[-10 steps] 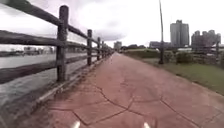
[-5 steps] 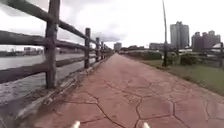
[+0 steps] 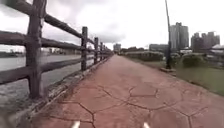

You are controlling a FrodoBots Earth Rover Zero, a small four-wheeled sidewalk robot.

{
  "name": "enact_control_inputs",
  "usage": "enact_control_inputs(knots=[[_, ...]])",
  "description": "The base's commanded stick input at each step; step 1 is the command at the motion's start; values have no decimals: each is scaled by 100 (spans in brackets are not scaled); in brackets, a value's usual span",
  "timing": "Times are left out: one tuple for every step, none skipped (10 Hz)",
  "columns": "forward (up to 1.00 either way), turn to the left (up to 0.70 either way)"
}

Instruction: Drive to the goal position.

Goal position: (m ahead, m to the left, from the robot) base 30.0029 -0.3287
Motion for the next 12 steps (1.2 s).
enact_control_inputs(knots=[[70,0],[70,0],[70,0],[70,0],[70,0],[70,0],[70,0],[70,0],[70,0],[70,0],[70,0],[70,0]])
